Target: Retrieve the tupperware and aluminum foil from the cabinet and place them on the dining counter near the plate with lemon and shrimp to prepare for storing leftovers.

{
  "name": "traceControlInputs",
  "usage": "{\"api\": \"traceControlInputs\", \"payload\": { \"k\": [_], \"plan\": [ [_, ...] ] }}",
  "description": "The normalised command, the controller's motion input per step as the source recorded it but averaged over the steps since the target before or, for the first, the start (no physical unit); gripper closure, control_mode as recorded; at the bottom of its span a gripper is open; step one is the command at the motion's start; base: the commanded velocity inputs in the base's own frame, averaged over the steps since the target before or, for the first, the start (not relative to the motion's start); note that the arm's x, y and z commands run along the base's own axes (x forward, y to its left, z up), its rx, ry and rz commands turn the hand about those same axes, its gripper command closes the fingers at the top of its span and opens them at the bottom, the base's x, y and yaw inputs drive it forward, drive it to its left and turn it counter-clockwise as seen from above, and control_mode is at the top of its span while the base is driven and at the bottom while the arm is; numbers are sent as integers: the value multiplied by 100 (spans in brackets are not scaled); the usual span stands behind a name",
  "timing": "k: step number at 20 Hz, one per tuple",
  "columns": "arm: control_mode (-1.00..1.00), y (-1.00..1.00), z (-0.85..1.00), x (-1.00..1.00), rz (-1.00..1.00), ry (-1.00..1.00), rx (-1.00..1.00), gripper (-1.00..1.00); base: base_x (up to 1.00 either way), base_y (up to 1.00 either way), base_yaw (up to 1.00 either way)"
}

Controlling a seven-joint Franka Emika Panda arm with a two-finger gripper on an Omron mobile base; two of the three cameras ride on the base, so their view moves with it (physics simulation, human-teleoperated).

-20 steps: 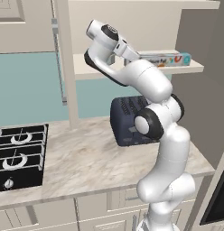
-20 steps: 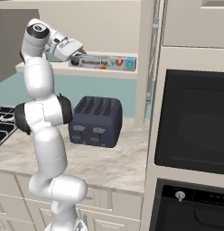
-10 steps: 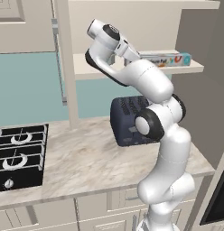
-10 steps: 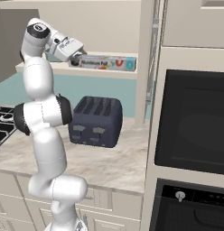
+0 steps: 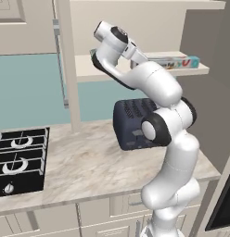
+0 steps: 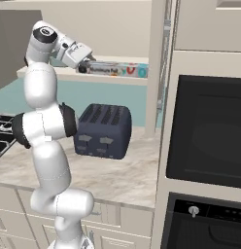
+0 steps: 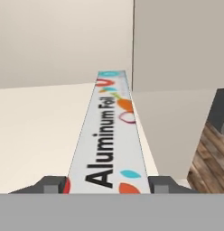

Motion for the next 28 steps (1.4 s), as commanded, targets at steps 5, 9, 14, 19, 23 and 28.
{"api": "traceControlInputs", "payload": {
  "k": [5,9,14,19,23,28],
  "plan": [
    [-100,0,-3,-55,8,-4,0,100,0,0,0],
    [-100,0,0,-99,12,-9,0,100,0,0,0],
    [-100,0,12,-100,15,-3,0,100,0,0,0],
    [-100,-5,3,-100,23,0,0,100,0,0,0],
    [-100,-29,0,-100,39,0,0,100,0,0,0],
    [-100,-18,-6,-61,57,3,0,100,0,0,0]
  ]
}}
